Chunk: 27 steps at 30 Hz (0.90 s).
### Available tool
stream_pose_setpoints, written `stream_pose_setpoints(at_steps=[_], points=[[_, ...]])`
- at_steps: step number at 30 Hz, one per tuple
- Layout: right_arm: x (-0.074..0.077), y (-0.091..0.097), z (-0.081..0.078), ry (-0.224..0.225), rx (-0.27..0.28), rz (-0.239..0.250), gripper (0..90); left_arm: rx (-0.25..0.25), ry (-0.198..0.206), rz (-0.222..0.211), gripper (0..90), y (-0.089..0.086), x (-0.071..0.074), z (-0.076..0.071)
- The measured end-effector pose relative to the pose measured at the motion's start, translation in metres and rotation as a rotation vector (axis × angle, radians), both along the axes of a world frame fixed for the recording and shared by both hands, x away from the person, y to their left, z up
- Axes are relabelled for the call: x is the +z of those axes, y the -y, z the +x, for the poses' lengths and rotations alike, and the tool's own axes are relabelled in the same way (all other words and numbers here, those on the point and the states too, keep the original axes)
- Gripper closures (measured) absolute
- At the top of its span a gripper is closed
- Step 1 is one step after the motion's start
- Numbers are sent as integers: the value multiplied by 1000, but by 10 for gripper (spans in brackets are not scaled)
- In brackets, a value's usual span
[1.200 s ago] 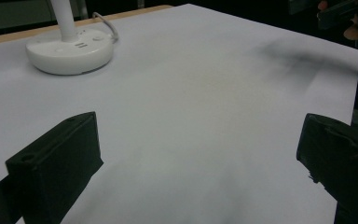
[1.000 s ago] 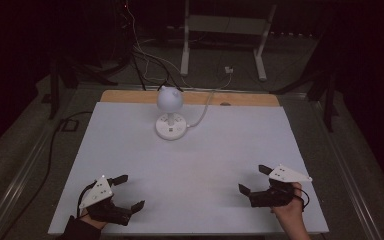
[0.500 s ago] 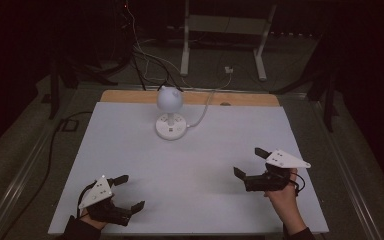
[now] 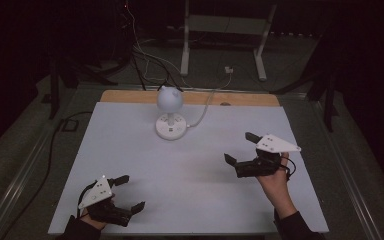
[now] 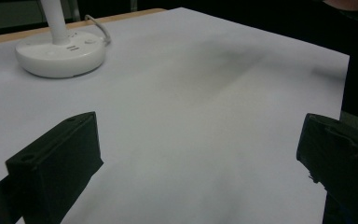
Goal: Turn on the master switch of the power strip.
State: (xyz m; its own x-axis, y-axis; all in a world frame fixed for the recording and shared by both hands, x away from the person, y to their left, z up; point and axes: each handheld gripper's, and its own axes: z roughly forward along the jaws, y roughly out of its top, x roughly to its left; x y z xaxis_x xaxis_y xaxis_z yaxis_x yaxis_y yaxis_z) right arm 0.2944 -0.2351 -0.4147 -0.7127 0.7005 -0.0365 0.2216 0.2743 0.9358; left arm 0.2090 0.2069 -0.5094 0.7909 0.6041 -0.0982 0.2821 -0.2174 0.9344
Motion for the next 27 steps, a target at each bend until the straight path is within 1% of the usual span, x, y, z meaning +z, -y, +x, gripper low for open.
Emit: stream_pose_setpoints(at_steps=[1,2,4,5,6,8,9,11,12,13,14,15,17,18,20,21,24,26,27], points=[[0,-1,3,-10,18,5,0,0,2,0,2,0,0,0],[0,-3,6,-12,0,4,0,-1,1,-2,2,0,0,0],[-2,-6,11,-6,-13,12,0,-2,3,-3,2,0,0,0],[-3,-8,14,-14,-9,13,0,-1,3,-7,2,0,1,0],[-3,-10,18,-41,7,13,0,-1,3,-7,2,0,1,0],[-6,-16,22,-57,15,10,0,-1,3,-9,2,-1,1,0],[-6,-16,22,-57,15,10,0,1,3,-8,2,-1,1,0],[-9,-25,28,-76,15,-8,0,1,3,-11,2,-1,1,0],[-10,-26,28,-51,-22,-2,0,2,4,-10,2,-1,1,0],[-10,-26,28,-51,-22,-2,0,3,3,-10,2,-1,1,0],[-11,-28,29,-60,-14,10,0,1,2,-11,2,-1,1,0],[-11,-29,33,-96,6,11,0,-1,2,-10,2,-1,1,0],[-12,-34,38,-108,15,17,0,-4,2,-10,2,-1,1,0],[-12,-38,42,-123,28,12,0,-4,2,-9,2,-1,1,0],[-12,-40,44,-130,33,7,0,-4,2,-8,2,-1,1,0],[-12,-46,49,-144,52,-17,0,-5,2,-8,2,-1,1,0],[-12,-55,55,-142,59,-28,0,-5,0,-10,2,-1,1,0],[-13,-58,57,-139,59,-29,0,-6,0,-7,2,-1,0,0],[-14,-62,62,-141,60,-22,0,-7,0,-9,2,0,1,0]])
